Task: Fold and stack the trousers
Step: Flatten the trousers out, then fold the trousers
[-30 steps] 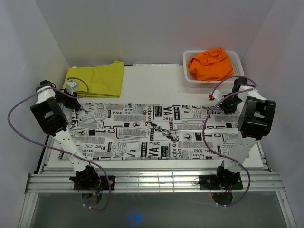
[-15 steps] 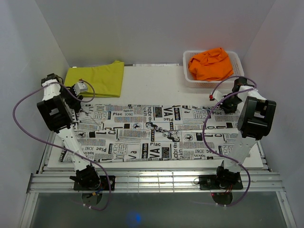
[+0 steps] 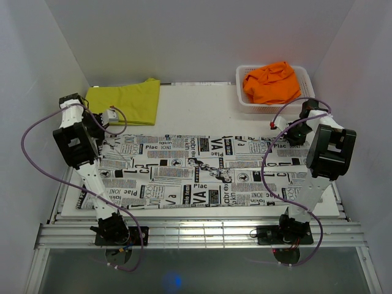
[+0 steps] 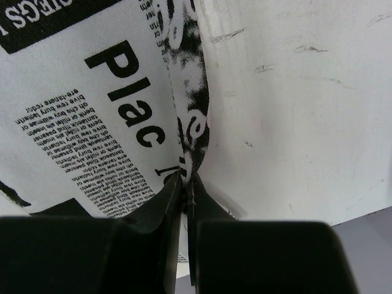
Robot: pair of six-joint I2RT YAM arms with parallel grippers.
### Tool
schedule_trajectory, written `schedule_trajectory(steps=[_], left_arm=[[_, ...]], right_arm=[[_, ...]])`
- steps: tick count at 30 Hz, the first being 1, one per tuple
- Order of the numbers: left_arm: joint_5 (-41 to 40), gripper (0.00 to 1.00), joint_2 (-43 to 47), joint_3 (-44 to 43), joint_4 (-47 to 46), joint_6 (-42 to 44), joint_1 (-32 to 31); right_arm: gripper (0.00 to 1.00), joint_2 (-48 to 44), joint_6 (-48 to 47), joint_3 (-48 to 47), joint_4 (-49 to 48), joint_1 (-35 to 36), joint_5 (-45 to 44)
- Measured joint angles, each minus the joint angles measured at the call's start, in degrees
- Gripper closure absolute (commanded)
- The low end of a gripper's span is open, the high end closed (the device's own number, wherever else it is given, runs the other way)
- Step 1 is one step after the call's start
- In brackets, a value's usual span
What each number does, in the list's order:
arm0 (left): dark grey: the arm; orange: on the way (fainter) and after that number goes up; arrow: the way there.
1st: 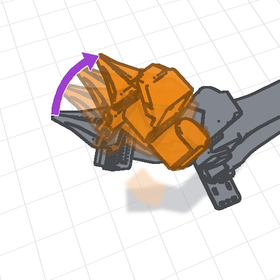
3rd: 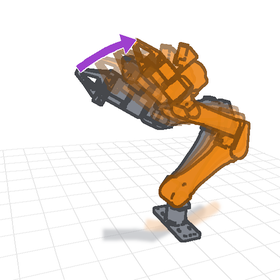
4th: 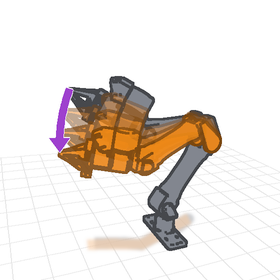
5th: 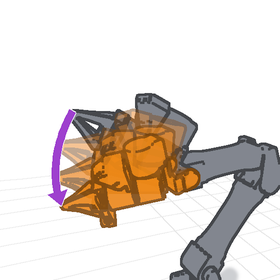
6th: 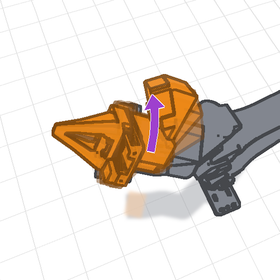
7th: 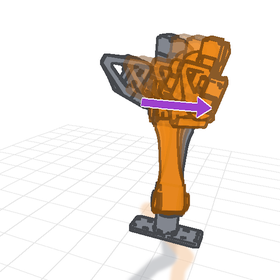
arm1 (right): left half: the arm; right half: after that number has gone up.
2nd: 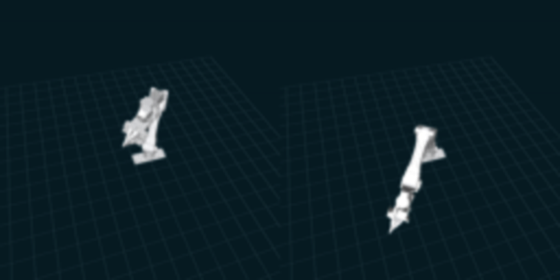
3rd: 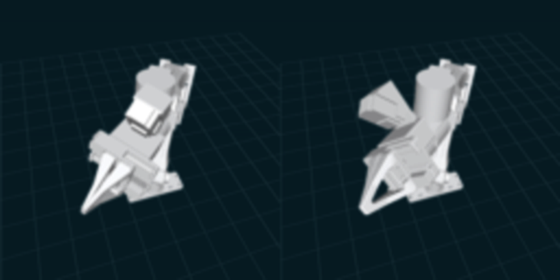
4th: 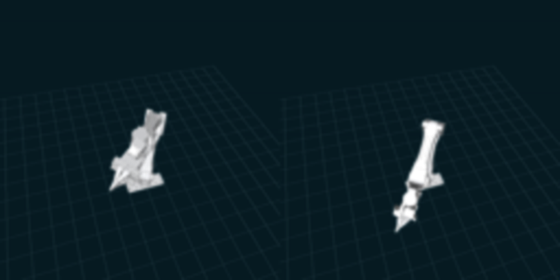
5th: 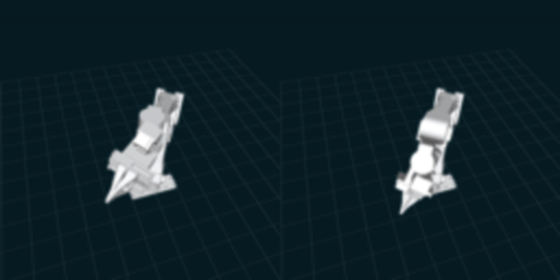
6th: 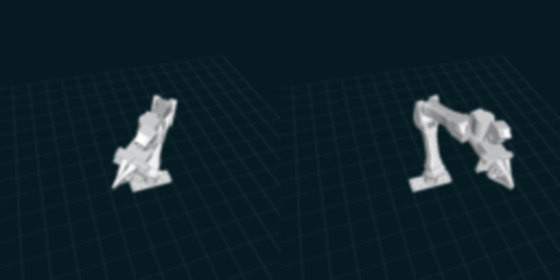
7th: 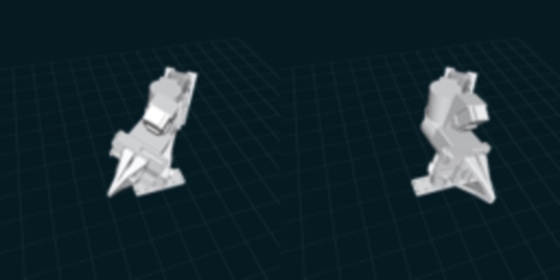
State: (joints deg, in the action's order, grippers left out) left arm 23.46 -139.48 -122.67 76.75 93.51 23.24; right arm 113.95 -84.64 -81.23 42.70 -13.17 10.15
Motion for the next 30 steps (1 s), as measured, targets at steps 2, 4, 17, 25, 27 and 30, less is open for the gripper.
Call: schedule_trajectory(steps=[2,4,17,25,27,30], left_arm=[[-0.76,1.0,-0.31,-0.79,0.63,0.02,-0.37],[-0.28,1.0,-0.94,-2.36,1.55,-1.09,-0.39],[9.31,1.0,6.49,5.2,-13.99,-13.31,-0.26],[12.61,1.0,15.34,6.75,-25.81,-22.62,-0.5],[13.14,1.0,16.15,7.1,-29.55,-25.44,-0.52],[13.33,1.0,16.96,8.72,-35.87,-30.51,-0.57]], right_arm=[[0.92,0.0,0.13,-0.09,-0.02,0.0,0.04],[0.92,-0.09,0.22,-0.09,-0.04,-0.02,0.07],[0.92,-8.31,1.03,-1.16,-0.07,-3.5,4.37],[0.92,-9.64,1.11,-1.75,-0.07,-5.46,7.69],[0.92,-9.66,1.38,-2.16,-0.33,-5.92,8.87],[0.92,-9.64,1.84,-3.39,-0.35,-6.36,10.69]])
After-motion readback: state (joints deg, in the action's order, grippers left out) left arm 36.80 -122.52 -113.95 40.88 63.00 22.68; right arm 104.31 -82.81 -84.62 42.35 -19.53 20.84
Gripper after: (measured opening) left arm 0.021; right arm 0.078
